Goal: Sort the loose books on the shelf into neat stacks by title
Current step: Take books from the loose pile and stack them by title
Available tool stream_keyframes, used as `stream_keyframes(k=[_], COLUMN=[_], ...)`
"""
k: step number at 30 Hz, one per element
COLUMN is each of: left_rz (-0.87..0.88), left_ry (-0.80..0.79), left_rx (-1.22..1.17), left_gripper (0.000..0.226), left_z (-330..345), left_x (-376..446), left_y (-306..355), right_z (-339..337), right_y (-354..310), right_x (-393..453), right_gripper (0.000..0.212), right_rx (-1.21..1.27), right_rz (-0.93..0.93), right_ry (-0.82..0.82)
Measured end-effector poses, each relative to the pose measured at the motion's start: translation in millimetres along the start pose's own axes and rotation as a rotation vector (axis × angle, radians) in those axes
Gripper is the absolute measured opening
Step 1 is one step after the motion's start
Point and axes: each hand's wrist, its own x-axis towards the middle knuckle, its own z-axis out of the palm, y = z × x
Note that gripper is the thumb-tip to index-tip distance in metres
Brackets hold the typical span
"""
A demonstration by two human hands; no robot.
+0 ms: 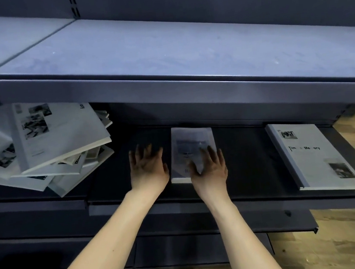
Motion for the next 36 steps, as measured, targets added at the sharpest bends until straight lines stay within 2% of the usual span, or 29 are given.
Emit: stream_keyframes(k=[6,11,17,27,32,36], left_rz=[-0.064,-0.159,-0.321,-0.438,-0.449,-0.407], left_ry=[0.085,0.207,0.210,0.306,0.332,0.367], left_rx=[0.037,0.073,0.134,0.094,0.017,-0.049], left_gripper=[0.058,0.061,0.051,0.061,0.064,0.060], left_z=[-15.9,-31.3,-36.9,-54.6,-61.8,-68.1], left_x=[-23.1,-53.2,-92.3,-109.4,-102.9,-96.4], left_y=[-11.1,-34.4,-73.6,-112.2,-133.7,-156.0], right_z=[-17.5,-18.3,8.1,29.1,48.9,63.9], right_y=[-35.2,-63.0,-93.9,-140.1,-156.8,-171.8], right_x=[-6.3,-17.8,-34.8,-47.2,-38.8,-25.0], right_gripper=[0.063,0.058,0.059,0.061,0.061,0.066], right_rx=[-0.069,0.018,0.073,0.231,0.329,0.353], right_rz=[-0.081,-0.146,-0.281,-0.417,-0.381,-0.201], right_ry=[-0.194,-0.212,-0.298,-0.375,-0.381,-0.348])
